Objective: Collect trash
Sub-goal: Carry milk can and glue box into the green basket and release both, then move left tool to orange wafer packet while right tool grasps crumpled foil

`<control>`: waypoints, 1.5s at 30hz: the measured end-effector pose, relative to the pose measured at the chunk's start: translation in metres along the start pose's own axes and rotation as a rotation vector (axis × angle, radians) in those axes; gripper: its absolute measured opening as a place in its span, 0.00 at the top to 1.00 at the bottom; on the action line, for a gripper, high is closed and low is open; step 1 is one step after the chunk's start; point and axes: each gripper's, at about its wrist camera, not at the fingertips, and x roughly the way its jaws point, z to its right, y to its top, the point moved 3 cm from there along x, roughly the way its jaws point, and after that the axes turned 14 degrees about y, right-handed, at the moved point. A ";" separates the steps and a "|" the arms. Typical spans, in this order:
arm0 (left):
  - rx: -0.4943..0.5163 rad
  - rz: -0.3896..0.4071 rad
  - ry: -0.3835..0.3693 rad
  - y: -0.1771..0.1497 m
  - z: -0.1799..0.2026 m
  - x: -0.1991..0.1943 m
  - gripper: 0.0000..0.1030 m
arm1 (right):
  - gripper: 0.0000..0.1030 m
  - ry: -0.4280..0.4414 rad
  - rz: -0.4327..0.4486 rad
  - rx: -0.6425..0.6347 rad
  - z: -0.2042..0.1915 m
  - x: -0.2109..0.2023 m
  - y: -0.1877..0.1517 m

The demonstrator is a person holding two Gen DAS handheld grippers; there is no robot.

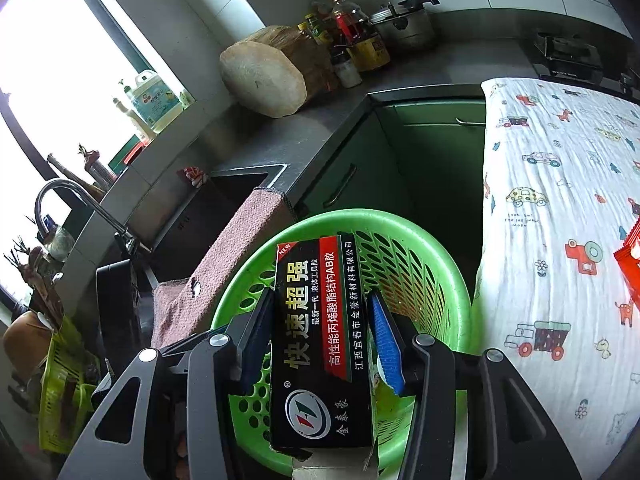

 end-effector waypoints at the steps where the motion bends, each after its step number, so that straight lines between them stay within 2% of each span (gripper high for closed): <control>1: -0.002 0.002 0.000 0.000 -0.001 -0.001 0.39 | 0.55 0.001 -0.003 0.003 0.002 0.002 -0.001; 5: -0.008 0.005 0.003 -0.001 -0.003 -0.003 0.37 | 0.51 0.027 -0.004 0.027 0.008 0.008 -0.004; 9: -0.011 0.004 0.010 -0.001 -0.004 -0.002 0.36 | 0.35 0.025 -0.003 0.015 0.009 0.004 -0.007; 11: -0.012 0.004 0.011 0.000 -0.004 -0.002 0.35 | 0.33 0.012 0.005 -0.005 0.007 -0.002 -0.008; 15: -0.006 0.011 0.006 -0.001 0.001 -0.005 0.34 | 0.26 -0.039 0.027 -0.059 0.006 -0.023 -0.014; 21: 0.022 0.034 -0.008 -0.004 0.018 -0.016 0.30 | 0.14 -0.185 0.081 -0.142 0.022 -0.077 -0.031; 30: 0.089 0.067 -0.044 -0.010 0.064 -0.034 0.24 | 0.10 -0.490 0.169 -0.172 0.082 -0.179 -0.043; 38: 0.159 0.059 -0.077 -0.014 0.116 -0.039 0.21 | 0.10 -0.591 0.132 -0.058 0.154 -0.211 -0.052; 41: 0.180 0.050 -0.091 -0.015 0.136 -0.039 0.18 | 0.10 -0.589 0.106 -0.037 0.168 -0.210 -0.054; 45: 0.208 0.027 -0.123 -0.018 0.164 -0.036 0.17 | 0.10 -0.627 0.043 -0.091 0.169 -0.196 -0.058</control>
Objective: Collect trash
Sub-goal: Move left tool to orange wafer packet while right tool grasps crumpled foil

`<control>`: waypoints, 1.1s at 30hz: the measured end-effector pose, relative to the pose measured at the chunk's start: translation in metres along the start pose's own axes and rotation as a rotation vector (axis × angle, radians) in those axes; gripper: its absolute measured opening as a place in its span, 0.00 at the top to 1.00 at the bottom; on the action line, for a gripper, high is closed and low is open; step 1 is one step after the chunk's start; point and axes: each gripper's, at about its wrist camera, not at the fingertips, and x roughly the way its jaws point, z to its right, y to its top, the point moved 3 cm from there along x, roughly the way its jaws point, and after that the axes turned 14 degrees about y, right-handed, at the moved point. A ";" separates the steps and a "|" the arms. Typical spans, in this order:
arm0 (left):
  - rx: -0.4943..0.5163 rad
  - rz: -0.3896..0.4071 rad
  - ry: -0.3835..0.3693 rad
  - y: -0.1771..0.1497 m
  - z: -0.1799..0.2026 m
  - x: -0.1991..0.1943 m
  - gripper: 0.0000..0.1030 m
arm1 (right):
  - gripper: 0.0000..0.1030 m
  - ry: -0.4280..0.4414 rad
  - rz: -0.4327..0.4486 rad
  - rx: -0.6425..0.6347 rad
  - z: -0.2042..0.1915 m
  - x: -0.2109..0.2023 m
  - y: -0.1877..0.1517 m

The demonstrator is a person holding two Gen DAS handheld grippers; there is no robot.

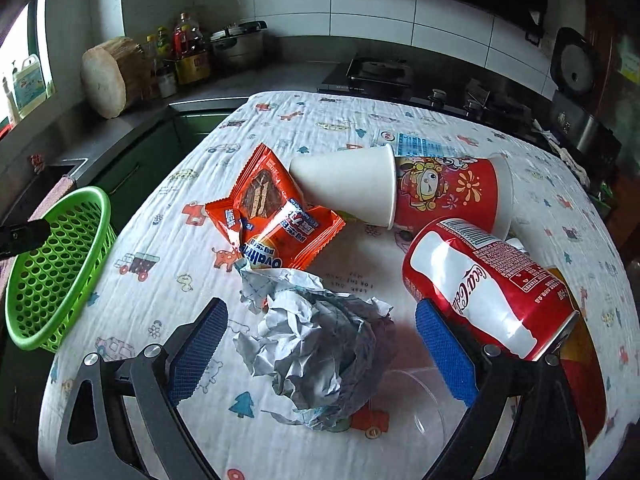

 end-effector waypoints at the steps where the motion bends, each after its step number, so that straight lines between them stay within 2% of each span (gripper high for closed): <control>1: 0.007 -0.005 -0.005 0.001 0.008 0.002 0.17 | 0.11 -0.010 -0.011 -0.021 -0.002 0.003 -0.001; 3: 0.018 -0.017 -0.021 0.002 0.022 0.006 0.17 | 0.13 -0.034 -0.029 -0.059 -0.007 0.009 -0.003; 4: 0.021 -0.025 -0.030 0.002 0.030 0.009 0.17 | 0.21 -0.042 -0.039 -0.075 -0.008 0.011 -0.004; 7: 0.027 -0.052 -0.064 0.004 0.051 0.017 0.17 | 0.30 -0.035 -0.075 -0.077 -0.008 0.018 -0.008; 12: 0.025 -0.105 -0.112 0.005 0.084 0.033 0.17 | 0.44 -0.019 -0.055 -0.064 -0.005 0.012 -0.014; 15: 0.012 -0.138 -0.143 0.005 0.104 0.043 0.17 | 0.48 0.010 -0.024 -0.049 -0.006 0.000 -0.017; 25: -0.071 -0.248 -0.235 0.009 0.171 0.076 0.17 | 0.48 0.094 0.062 -0.053 -0.018 -0.047 -0.041; 33: -0.157 -0.309 -0.220 0.010 0.198 0.104 0.15 | 0.48 0.125 0.105 -0.055 -0.018 -0.072 -0.058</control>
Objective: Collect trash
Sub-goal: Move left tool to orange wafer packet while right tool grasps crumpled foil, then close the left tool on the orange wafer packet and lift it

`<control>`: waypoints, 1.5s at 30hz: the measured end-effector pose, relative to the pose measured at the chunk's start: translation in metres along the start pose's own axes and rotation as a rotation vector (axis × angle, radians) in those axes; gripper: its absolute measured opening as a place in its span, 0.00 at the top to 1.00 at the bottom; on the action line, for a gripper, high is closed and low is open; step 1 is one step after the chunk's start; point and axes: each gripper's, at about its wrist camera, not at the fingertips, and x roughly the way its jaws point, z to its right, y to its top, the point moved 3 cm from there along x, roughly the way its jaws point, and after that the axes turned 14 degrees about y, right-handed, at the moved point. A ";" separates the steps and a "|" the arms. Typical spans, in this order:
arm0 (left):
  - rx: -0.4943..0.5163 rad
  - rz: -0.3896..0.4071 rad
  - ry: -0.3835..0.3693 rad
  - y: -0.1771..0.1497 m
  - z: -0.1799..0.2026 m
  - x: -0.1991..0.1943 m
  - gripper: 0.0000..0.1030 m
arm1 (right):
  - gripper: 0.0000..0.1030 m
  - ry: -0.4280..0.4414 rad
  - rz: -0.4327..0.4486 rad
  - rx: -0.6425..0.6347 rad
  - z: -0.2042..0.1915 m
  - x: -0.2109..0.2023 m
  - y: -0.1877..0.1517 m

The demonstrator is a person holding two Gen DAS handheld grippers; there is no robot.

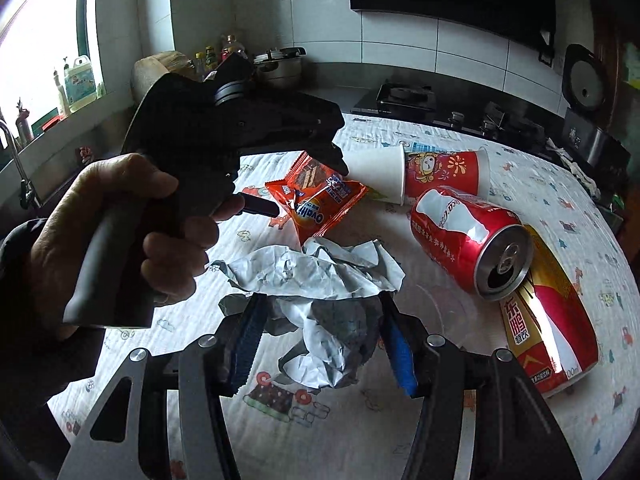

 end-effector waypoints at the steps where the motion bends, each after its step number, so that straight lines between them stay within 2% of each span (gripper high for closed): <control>1: -0.006 0.001 0.004 0.000 0.002 0.002 0.15 | 0.48 -0.001 0.001 0.001 0.001 -0.002 -0.002; 8: -0.069 -0.003 0.026 0.006 0.003 0.013 0.15 | 0.48 0.006 0.001 0.010 0.003 -0.003 -0.011; 13: -0.070 0.006 0.036 0.009 0.003 0.014 0.17 | 0.47 0.014 0.002 0.016 0.003 -0.002 -0.013; 14: -0.066 0.010 0.037 0.009 0.002 0.013 0.19 | 0.48 0.015 0.001 0.016 0.003 -0.001 -0.014; 15: -0.055 0.010 0.037 0.009 0.002 0.013 0.27 | 0.48 0.015 0.000 0.015 0.002 -0.001 -0.015; 17: -0.047 0.002 0.030 0.008 0.003 0.014 0.30 | 0.48 0.018 -0.001 0.016 0.001 0.000 -0.015; 18: -0.041 0.004 0.027 0.008 0.002 0.014 0.36 | 0.48 0.018 0.000 0.017 0.000 0.000 -0.016; 24: -0.007 0.009 -0.005 0.001 0.000 0.003 0.47 | 0.48 0.015 0.009 0.020 -0.002 -0.005 -0.016; 34: 0.044 0.040 -0.055 -0.015 -0.018 -0.029 0.49 | 0.48 0.027 0.029 0.019 -0.017 -0.014 -0.013; 45: 0.032 0.134 -0.076 -0.018 -0.085 -0.092 0.49 | 0.48 0.078 0.032 -0.025 -0.056 -0.005 0.002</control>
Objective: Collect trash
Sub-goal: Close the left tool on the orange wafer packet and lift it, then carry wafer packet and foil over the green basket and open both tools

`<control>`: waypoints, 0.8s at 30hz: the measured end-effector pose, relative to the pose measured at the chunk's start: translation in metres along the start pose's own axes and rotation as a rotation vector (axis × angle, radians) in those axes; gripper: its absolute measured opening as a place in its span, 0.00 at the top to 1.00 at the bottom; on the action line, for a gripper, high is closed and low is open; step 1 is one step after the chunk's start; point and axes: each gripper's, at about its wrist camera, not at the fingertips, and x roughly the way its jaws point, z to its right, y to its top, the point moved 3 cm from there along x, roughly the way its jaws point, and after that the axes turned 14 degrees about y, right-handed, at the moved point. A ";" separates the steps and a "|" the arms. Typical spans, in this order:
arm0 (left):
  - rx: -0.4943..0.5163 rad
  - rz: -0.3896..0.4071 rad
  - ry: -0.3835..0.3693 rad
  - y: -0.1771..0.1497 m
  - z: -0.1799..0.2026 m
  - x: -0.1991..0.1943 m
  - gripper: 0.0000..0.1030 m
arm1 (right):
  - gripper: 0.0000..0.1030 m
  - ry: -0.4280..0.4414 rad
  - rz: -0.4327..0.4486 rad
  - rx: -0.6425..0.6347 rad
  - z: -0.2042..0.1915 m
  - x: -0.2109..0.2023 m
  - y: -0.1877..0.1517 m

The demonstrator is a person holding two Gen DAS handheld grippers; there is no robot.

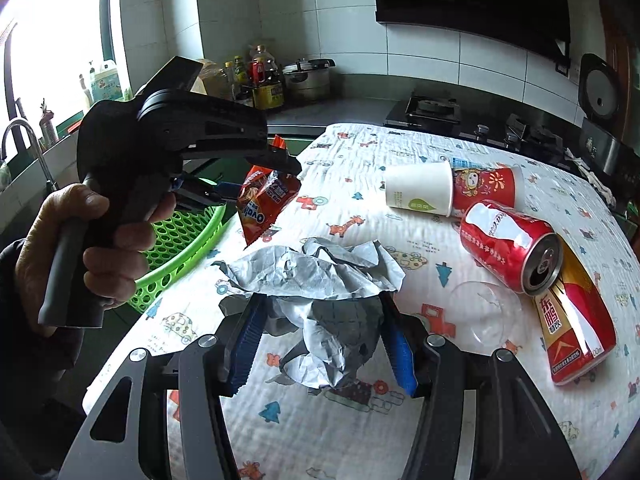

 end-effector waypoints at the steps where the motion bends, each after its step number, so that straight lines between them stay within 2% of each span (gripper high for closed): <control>1: 0.000 0.012 0.005 0.001 -0.006 -0.007 0.49 | 0.48 0.006 -0.001 -0.004 -0.003 0.002 0.002; 7: 0.007 0.083 0.063 0.005 -0.052 -0.047 0.49 | 0.48 0.060 0.001 -0.014 -0.025 0.017 0.017; 14: 0.001 0.157 0.173 0.007 -0.116 -0.080 0.49 | 0.47 0.126 -0.005 -0.010 -0.050 0.044 0.040; 24: -0.056 0.165 0.304 0.001 -0.198 -0.087 0.49 | 0.47 0.234 -0.042 0.002 -0.094 0.100 0.073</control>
